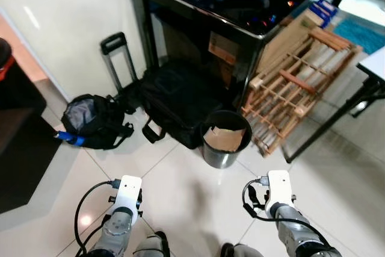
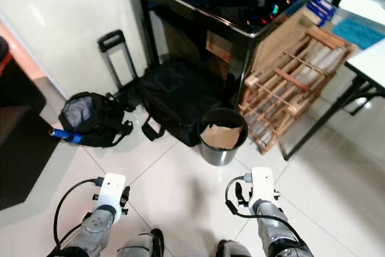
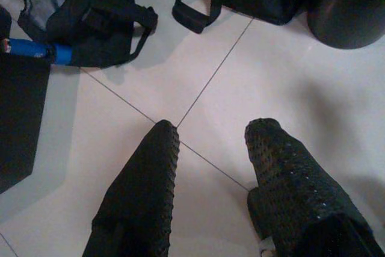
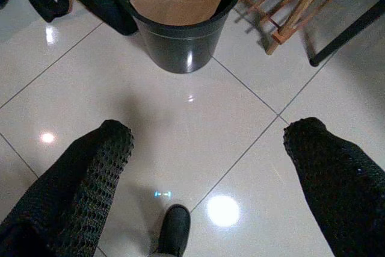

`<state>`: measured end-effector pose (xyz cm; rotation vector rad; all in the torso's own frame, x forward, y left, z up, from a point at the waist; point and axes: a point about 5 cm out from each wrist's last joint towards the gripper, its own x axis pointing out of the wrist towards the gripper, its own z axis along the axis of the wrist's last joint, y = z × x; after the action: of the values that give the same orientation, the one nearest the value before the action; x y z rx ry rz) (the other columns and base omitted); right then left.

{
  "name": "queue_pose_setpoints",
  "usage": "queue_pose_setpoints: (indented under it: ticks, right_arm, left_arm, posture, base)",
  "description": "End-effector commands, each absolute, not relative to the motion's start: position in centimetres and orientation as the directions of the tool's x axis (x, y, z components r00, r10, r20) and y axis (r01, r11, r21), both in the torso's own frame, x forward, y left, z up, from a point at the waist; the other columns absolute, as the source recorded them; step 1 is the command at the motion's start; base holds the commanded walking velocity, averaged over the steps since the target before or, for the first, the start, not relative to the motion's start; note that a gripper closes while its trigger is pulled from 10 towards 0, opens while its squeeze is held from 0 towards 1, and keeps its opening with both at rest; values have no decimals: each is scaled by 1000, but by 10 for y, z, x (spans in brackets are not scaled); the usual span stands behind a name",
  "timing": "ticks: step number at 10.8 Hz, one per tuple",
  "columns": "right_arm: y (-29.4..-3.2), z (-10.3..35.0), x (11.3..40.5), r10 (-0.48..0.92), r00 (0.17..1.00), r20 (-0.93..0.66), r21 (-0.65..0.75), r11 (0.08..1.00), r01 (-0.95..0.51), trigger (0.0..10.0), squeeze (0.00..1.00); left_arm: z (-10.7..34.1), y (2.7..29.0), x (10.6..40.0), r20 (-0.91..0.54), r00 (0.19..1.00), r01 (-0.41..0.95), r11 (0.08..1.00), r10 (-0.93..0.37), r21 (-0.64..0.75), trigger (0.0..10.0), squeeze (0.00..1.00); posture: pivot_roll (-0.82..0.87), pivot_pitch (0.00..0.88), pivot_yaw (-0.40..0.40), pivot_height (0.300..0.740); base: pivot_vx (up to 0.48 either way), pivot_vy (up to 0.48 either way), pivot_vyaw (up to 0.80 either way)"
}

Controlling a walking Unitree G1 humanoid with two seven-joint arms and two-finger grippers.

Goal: Picking trash to rubbish bin

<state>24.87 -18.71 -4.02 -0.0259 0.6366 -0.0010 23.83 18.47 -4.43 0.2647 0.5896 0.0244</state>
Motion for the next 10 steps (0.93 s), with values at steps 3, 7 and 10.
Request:
queue_pose_setpoints:
  ticks: [3, 7, 10]
  right_arm:
    - [-187, -45, 244, -7, 782, -623, -23, 1000, -9, 10000, 0]
    - [-185, -47, 241, 0, 772, -635, -24, 1000, -20, 10000, 0]
    - [-184, -47, 241, 2, 770, -638, -22, 1000, -21, 10000, 0]
  left_arm:
    - [-47, 187, 235, -560, 820, 37, 966, 116, 255, 10000, 0]
    - [-47, 187, 234, -561, 820, 42, 966, 111, 254, 10000, 0]
    - [-47, 189, 235, -561, 820, 44, 966, 111, 256, 10000, 0]
  posture:
    - [-27, 176, 24, 740]
    - [-33, 165, 31, 740]
    - [-30, 153, 36, 740]
  base:
    - [0, 0, -410]
    - [0, 0, -800]
    - [0, 0, -783]
